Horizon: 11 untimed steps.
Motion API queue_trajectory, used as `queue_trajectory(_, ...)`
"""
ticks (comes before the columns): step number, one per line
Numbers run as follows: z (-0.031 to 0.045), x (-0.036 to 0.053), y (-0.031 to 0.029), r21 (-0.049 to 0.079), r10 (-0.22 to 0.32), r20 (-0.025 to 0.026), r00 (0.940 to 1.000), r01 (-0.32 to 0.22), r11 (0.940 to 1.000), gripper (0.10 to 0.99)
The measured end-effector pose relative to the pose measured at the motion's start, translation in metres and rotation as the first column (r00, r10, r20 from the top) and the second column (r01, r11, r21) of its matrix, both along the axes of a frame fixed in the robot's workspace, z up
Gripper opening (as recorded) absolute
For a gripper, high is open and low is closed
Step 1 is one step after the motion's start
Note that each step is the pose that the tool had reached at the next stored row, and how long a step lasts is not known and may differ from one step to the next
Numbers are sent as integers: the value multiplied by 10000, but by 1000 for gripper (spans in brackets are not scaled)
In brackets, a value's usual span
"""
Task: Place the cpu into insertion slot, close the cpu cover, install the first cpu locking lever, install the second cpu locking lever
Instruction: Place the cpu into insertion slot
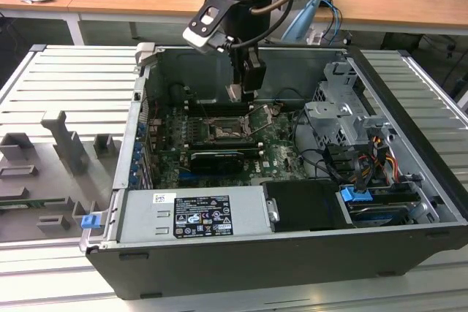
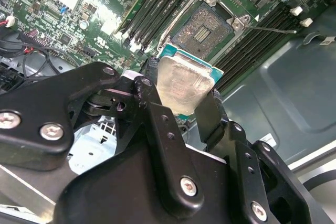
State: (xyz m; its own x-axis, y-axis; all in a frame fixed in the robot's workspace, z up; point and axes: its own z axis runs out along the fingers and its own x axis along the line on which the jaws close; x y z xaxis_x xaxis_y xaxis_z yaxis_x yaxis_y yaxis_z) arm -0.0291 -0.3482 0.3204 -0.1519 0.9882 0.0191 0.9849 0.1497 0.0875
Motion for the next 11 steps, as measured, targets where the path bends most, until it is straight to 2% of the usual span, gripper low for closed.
queue_trajectory(11,-24,0,0,0,-65,0,10000,65,10000,529)
